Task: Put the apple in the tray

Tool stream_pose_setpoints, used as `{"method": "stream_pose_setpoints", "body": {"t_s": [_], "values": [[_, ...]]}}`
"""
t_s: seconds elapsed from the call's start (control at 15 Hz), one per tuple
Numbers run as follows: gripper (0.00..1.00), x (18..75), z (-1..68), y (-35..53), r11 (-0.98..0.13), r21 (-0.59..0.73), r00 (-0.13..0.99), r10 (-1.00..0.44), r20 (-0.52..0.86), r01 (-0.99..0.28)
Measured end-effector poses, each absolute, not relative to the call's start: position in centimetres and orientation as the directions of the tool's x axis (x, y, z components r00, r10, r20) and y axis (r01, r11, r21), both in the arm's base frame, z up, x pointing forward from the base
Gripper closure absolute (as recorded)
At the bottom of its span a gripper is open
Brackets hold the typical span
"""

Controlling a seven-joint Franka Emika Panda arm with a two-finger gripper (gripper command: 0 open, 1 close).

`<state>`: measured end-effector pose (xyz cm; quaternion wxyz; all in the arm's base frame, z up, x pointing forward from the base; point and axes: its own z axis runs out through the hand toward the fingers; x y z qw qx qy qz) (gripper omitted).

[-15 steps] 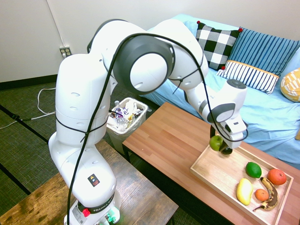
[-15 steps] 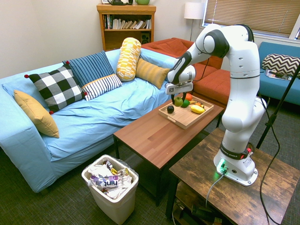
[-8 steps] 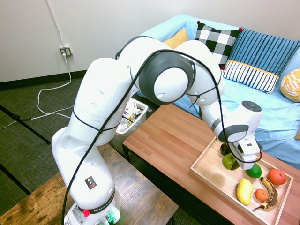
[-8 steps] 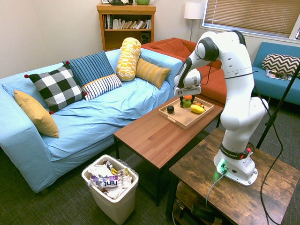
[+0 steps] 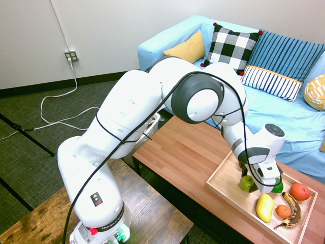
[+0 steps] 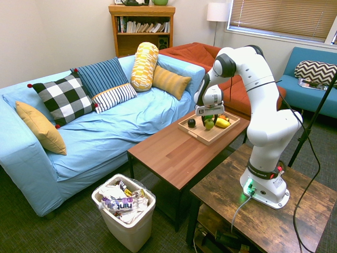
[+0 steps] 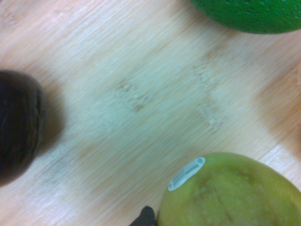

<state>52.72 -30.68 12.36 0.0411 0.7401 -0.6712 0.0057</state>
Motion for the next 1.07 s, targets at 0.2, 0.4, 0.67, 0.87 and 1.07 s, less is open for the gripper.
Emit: {"method": "stream_pose_setpoints", "body": {"t_s": [0.2, 0.4, 0.67, 0.87, 1.07], "values": [[0.0, 53.1, 12.3, -29.9, -0.109, 0.058, 0.112, -0.992, 0.057, -0.992], [0.0, 53.4, 12.2, -29.3, -0.119, 0.058, 0.123, -0.991, 0.053, -0.991], [0.0, 53.7, 12.2, -28.8, -0.127, 0.058, 0.129, -0.991, 0.045, -0.99], [0.0, 53.9, 13.5, -29.1, -0.13, 0.041, 0.132, -0.99, 0.051, -0.991], [0.0, 53.5, 17.6, -30.3, -0.122, 0.011, 0.122, -0.991, 0.059, -0.993]]}}
